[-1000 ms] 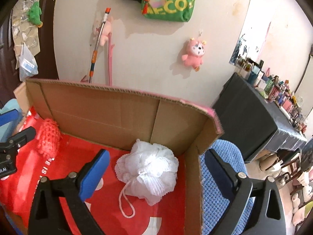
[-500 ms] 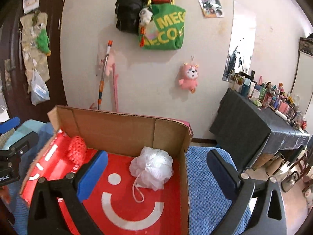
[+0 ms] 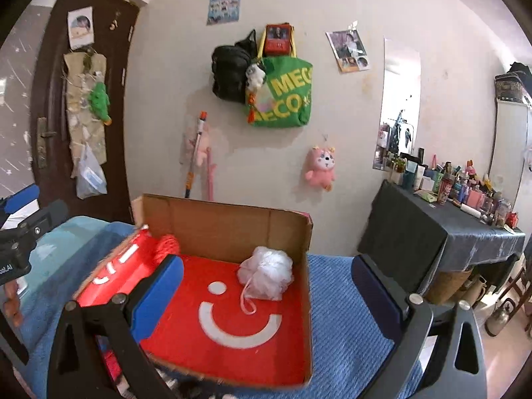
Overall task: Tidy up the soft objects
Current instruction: 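Open the left tool on the red net while the right tool releases the white puff, then withdraw both tools from the box toward the remaining items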
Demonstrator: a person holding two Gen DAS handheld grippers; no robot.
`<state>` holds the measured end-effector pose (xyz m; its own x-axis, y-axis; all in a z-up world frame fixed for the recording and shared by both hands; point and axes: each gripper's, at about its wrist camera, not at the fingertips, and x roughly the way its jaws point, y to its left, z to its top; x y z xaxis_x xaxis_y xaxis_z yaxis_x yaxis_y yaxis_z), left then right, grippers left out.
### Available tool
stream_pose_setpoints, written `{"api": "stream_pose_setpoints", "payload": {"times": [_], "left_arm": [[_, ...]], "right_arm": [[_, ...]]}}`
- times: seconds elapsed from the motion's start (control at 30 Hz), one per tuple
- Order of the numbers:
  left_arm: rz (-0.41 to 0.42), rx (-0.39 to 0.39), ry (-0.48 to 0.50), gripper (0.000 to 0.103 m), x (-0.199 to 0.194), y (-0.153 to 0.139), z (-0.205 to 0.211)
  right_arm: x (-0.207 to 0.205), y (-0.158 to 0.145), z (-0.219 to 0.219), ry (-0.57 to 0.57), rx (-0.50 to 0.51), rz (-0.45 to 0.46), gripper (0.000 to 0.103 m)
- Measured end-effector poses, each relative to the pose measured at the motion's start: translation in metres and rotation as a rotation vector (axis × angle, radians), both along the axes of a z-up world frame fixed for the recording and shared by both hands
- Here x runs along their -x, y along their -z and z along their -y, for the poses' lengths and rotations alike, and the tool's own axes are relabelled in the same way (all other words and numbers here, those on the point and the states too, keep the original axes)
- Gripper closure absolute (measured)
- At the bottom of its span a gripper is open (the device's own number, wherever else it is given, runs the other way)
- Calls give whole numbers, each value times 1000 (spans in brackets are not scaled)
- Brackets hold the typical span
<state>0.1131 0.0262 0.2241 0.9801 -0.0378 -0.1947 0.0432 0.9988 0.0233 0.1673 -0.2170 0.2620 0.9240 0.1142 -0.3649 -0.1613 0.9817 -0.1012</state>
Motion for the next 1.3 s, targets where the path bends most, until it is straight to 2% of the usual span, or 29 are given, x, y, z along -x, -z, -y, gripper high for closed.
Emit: {"api": "stream_pose_setpoints", "payload": {"times": [0.17,0.27,0.53,0.83,1.1,1.3], "left_arm": [[46,-47,-2,0,39,10,5],[49,-47,0,0,59,22,6],[-34,15,40,0,92,64,5],[-58,24,25,0,125,102,6],[-148,30,46,0,128,129,6],[-264,35,44,0,117,154,4]], "right_arm": [[43,8,-2,-24,-9,49,0],[65,18,-1,-27,-22,62,0],[112,52,8,13,-56,83,0],[151,93,14,45,-89,105,0],[153,135,5,27,-77,-1,0],[143,165,7,39,-98,-116,0]]}}
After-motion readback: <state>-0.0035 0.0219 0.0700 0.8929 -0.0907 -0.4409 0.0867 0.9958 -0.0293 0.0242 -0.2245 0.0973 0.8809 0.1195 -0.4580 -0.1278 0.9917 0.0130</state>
